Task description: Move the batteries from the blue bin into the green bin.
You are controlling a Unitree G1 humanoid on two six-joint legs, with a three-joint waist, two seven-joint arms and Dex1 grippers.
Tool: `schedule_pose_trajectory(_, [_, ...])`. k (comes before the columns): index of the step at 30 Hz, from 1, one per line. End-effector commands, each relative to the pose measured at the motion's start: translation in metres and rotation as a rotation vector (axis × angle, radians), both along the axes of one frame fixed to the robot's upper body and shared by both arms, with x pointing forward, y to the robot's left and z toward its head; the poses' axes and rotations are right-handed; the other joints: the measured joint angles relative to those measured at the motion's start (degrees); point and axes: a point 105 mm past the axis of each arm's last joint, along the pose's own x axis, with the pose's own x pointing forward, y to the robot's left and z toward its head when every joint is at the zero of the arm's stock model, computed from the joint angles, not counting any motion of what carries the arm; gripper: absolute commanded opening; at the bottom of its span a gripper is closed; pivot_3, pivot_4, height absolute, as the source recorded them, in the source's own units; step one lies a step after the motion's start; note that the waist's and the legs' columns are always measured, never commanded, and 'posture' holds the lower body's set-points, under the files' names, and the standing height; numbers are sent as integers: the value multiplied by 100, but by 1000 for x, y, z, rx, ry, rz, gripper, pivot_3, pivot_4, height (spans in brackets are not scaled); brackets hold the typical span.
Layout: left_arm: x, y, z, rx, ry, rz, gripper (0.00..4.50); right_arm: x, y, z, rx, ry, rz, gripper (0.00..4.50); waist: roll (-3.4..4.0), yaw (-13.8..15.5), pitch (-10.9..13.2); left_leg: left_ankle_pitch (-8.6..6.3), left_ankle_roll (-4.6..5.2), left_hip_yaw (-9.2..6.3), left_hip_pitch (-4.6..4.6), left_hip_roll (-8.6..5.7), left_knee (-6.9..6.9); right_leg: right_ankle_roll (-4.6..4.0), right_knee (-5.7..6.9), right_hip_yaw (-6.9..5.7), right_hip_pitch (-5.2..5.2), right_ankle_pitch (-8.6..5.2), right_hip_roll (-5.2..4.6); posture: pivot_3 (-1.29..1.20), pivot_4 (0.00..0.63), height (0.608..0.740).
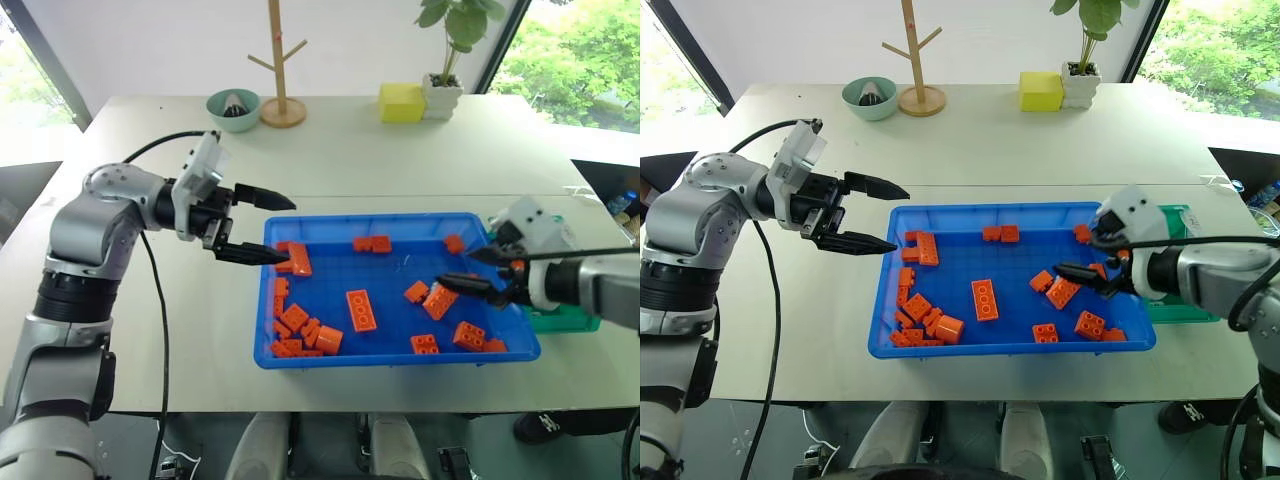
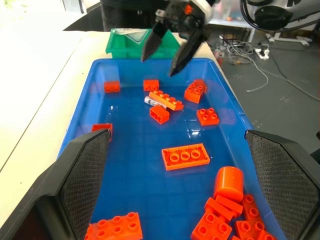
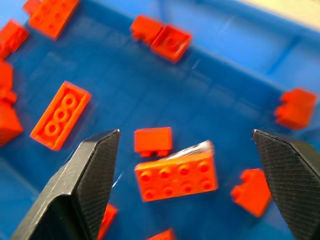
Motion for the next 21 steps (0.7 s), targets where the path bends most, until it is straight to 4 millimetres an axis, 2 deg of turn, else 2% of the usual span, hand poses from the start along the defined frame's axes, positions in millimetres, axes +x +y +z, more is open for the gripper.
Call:
schedule_pose_trajectory(1, [-3, 0, 10, 4, -46, -4, 4500, -7, 6, -7, -12, 9, 35, 4463, 0, -5, 0, 0, 0, 0, 0, 0, 0, 0, 0, 0, 0, 0, 0, 0, 150, 702])
schedule_pose_trajectory(5, [-5, 1, 9, 7, -43, -9, 4500, -12, 8, -21, -41, 39, 72, 4463, 0, -12, 0, 0, 0, 1, 2, 0, 0, 0, 0, 0, 1, 0, 1, 0, 150, 702])
schedule_pose_trajectory(9, [-6, 1, 9, 10, -38, -17, 4500, -6, -2, -32, -135, 13, 79, 4463, 0, -12, 0, 0, 0, 1, 2, 0, 0, 0, 0, 0, 1, 0, 2, 0, 150, 702])
schedule_pose_trajectory(13, [-7, 1, 10, 7, -39, -14, 4500, 2, -8, -31, -160, -12, 75, 4463, 0, -9, 0, 0, 0, 3, 2, 0, 1, 0, -3, 0, 3, 0, 2, 0, 150, 702])
schedule_pose_trajectory(21, [-6, 2, 10, 5, -39, -3, 4500, 6, -7, -26, -189, -61, 126, 4463, 0, -9, 0, 0, 0, 1, 2, 1, 1, 0, -3, 0, 3, 0, 3, 0, 150, 702])
